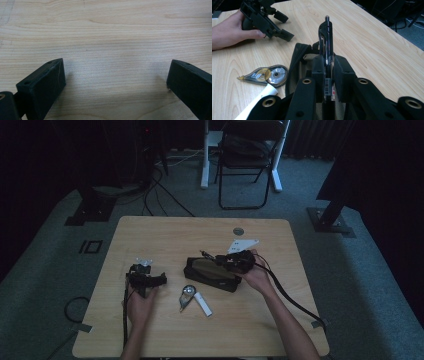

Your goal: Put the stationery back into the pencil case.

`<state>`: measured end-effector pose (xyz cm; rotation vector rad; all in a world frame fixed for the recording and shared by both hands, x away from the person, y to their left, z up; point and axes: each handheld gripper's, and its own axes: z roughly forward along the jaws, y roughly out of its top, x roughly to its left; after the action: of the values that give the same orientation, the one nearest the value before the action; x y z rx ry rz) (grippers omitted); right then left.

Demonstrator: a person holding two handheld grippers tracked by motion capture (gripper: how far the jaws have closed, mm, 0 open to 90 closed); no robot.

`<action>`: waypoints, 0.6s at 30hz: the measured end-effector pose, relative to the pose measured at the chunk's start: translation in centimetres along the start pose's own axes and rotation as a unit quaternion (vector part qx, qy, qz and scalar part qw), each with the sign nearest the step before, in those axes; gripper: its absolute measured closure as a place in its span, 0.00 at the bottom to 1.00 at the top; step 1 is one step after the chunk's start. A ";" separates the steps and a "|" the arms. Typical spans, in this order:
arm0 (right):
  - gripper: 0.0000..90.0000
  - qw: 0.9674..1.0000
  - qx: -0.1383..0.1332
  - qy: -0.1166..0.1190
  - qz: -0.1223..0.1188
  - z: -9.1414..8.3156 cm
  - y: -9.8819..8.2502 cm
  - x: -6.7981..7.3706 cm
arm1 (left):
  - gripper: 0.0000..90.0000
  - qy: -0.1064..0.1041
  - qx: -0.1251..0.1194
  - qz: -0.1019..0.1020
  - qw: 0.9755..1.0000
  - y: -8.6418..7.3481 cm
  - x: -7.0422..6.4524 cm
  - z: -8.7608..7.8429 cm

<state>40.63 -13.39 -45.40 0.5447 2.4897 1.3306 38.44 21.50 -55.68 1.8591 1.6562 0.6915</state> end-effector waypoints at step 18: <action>0.88 1.000 0.003 0.007 0.004 1.4 -0.4 -0.4 | 0.02 0.001 -0.001 0.000 1.000 0.0 0.0 0.0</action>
<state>41.51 -12.74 -46.53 0.5476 2.5054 1.3356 38.45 21.50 -55.69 1.8577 1.6556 0.6942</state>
